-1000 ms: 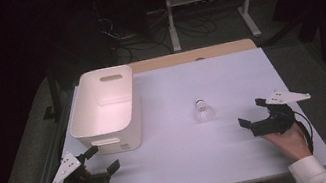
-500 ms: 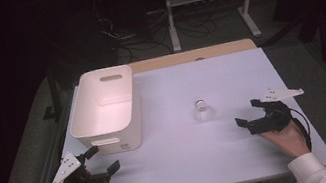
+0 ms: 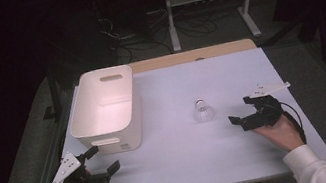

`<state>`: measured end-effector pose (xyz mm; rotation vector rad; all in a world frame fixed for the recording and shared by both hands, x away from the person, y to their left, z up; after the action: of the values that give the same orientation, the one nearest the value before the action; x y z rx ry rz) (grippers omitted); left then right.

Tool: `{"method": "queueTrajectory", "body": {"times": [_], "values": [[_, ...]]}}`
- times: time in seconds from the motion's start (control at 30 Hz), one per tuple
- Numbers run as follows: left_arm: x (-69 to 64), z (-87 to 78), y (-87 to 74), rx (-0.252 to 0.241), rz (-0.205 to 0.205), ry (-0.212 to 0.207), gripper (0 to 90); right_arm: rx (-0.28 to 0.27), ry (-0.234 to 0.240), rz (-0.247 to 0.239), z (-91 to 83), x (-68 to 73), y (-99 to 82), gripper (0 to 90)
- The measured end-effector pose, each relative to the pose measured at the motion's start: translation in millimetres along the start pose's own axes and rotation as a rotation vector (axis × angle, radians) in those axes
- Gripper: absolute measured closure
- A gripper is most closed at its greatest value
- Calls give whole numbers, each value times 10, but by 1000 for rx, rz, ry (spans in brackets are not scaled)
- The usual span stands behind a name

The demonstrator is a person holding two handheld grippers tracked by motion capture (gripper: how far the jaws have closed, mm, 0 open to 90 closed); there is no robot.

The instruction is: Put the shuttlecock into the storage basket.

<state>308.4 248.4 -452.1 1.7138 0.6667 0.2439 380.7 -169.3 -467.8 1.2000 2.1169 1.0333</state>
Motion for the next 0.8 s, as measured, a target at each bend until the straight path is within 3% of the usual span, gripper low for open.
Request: {"method": "queueTrajectory", "body": {"times": [0.5,0.8], "values": [[0,-2,0,1,2,-1,14,20,8,-30,80,34,162,61],[-1,-2,1,1,3,-2,14,62,15,-39,197,40,235,71]]}}
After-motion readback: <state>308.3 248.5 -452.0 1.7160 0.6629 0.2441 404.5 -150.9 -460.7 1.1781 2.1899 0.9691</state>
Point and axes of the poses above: each handheld gripper's, and its own axes: z roughly forward along the jaws, y roughly out of its top, x roughly to its left, the point moved 10 cm from there along z, roughly forward along the jaws, and after that the axes turned 14 degrees about -y, right-handed, at the moved point
